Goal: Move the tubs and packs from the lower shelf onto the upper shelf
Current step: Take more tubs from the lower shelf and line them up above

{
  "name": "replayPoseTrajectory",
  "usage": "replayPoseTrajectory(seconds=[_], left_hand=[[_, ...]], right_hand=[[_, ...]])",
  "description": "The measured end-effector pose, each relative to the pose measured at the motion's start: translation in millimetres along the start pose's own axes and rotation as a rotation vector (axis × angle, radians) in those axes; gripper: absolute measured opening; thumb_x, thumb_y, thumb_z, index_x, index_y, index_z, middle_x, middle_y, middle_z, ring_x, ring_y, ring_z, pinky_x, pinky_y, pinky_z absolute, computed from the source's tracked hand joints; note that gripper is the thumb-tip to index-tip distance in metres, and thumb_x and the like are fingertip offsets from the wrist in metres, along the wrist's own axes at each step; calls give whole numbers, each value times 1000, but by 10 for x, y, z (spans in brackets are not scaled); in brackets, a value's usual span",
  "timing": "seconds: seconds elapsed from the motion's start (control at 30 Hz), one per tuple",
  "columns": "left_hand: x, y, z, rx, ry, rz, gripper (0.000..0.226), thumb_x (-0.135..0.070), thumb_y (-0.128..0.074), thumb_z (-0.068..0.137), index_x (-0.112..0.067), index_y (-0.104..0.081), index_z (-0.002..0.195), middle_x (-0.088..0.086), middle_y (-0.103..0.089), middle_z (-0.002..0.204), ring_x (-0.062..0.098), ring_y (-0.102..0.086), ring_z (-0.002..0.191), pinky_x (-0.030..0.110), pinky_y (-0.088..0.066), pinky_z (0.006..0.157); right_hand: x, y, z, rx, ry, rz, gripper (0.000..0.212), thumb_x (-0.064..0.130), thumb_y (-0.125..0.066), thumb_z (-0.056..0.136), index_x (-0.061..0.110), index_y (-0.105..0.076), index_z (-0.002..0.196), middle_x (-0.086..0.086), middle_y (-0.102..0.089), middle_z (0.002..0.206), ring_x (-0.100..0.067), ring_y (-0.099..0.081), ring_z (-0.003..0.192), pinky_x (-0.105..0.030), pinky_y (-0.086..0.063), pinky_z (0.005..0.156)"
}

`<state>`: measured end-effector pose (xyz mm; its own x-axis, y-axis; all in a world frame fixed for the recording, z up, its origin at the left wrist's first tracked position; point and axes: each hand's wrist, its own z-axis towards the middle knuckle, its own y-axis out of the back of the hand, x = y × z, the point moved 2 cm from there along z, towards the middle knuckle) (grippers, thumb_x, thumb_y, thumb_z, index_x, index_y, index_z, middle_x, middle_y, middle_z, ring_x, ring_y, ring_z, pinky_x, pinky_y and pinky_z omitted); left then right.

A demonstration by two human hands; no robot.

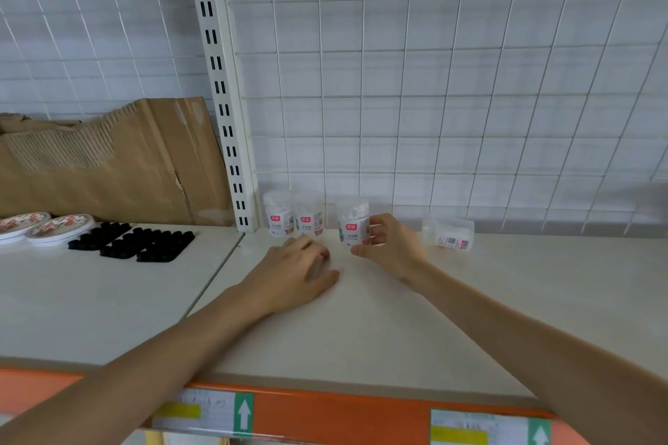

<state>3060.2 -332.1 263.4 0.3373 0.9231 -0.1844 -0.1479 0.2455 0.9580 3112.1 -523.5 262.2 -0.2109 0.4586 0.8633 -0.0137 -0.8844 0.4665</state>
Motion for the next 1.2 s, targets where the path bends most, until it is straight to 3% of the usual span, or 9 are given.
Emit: replayPoseTrajectory(seconds=[0.13, 0.43, 0.6, 0.8, 1.07, 1.2], left_hand=[[16, -75, -25, -51, -31, -14, 45, -56, -42, 95, -25, -53, 126, -10, -48, 129, 11, -42, 122, 31, -34, 102], [35, -87, -14, -90, -33, -24, 43, -55, -46, 95, -26, -54, 125, -10, -50, 127, 11, -44, 119, 32, -36, 103], [46, -94, -3, -106, -37, -21, 43, -56, -47, 94, -26, -55, 124, -10, -50, 126, 11, -44, 118, 32, -35, 101], [52, -96, 5, -112, -38, -7, 43, -56, -46, 94, -26, -54, 123, -10, -50, 125, 11, -43, 116, 31, -35, 99], [33, -91, 13, -101, -32, 9, 42, -55, -45, 94, -25, -54, 122, -9, -49, 124, 13, -43, 116, 34, -36, 99], [23, -91, 10, -98, -30, 5, 42, -55, -45, 94, -26, -54, 122, -9, -49, 124, 13, -43, 117, 33, -34, 100]], right_hand=[[13, -74, 169, -23, -57, -24, 58, 20, -86, 73, 14, -55, 121, 2, -68, 113, -16, -65, 97, -32, -53, 87], [39, -192, 347, -33, -84, -150, 61, 27, -85, 73, 16, -53, 124, 2, -65, 118, -13, -57, 95, -25, -42, 66], [22, -269, 408, -40, -84, -251, 59, 40, -83, 72, 21, -54, 120, 6, -68, 114, -15, -62, 102, -33, -51, 85], [31, -275, 392, -34, -82, -293, 58, 46, -80, 75, 21, -54, 120, 6, -65, 117, -15, -61, 104, -29, -45, 77], [26, -290, 400, -48, -64, -381, 59, 52, -77, 75, 22, -54, 121, 6, -63, 119, -18, -59, 109, -35, -49, 89], [35, -287, 392, -51, -68, -393, 59, 53, -76, 76, 22, -54, 122, 6, -62, 119, -17, -58, 109, -31, -44, 81]])
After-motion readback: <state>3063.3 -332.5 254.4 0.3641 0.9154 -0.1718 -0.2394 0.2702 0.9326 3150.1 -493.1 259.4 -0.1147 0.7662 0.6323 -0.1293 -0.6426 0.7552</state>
